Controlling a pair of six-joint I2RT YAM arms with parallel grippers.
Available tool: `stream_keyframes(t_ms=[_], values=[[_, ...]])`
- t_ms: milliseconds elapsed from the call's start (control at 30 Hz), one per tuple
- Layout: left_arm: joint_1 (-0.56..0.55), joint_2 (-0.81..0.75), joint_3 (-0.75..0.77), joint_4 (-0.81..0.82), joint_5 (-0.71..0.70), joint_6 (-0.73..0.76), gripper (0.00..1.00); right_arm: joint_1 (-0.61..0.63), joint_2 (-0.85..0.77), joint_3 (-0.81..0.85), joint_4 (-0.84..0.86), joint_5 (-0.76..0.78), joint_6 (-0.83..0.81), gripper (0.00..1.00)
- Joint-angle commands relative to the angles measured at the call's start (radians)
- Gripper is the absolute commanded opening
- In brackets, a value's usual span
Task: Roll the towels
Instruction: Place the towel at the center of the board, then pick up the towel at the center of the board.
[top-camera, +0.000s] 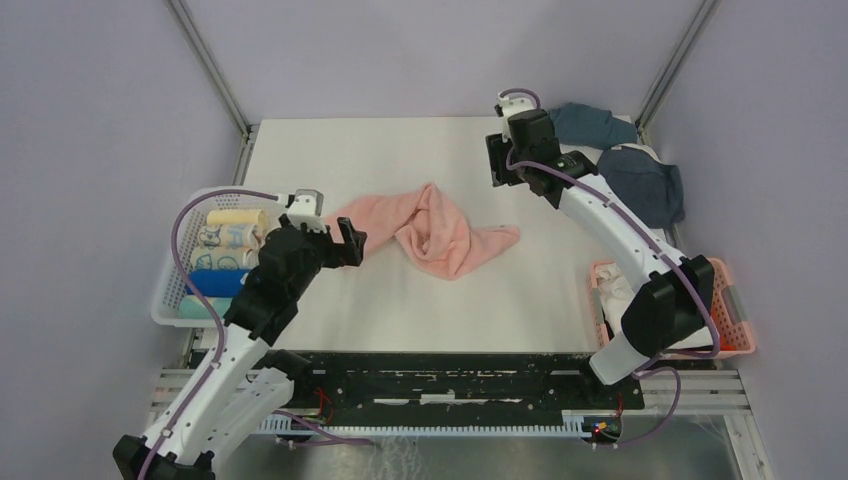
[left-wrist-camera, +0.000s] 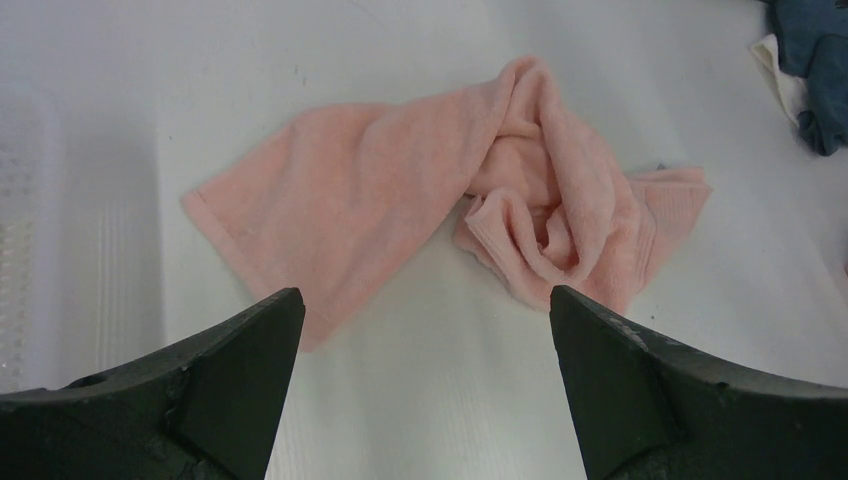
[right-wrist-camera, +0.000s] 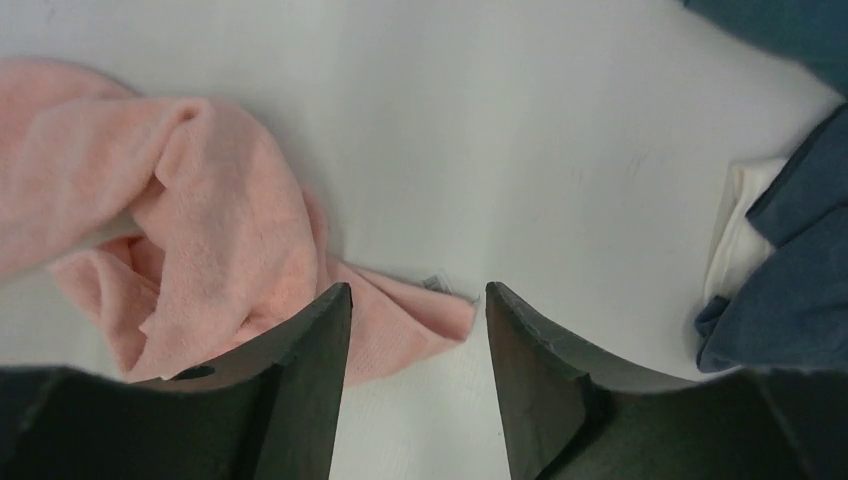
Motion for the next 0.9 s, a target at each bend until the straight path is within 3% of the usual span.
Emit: stream_keyframes(t_ms=[0,233,433,700,867], values=[[-0.003,0.069,0.042,-0.034,0.037,-0.101,0.99,0.004,-0.066,-0.093,0.018,-0.055,0.032,0.62],[0.0,0.252,0.076,-0.053,0.037,-0.138,0.99,0.055,-0.08,-0.285,0.042,-0.203,0.096,0.68],[0.029,0.453,0.15,-0.088,-0.021,-0.138,0.99,0.169,-0.074,-0.417,0.126,-0.228,0.13,0.72],[0.165,0.631,0.169,-0.085,0.045,-0.16,0.99,0.352,-0.011,-0.45,0.223,-0.139,0.021,0.8],[0.209,0.699,0.183,-0.092,0.065,-0.146,1.0,0.452,0.09,-0.414,0.26,-0.051,-0.076,0.8]])
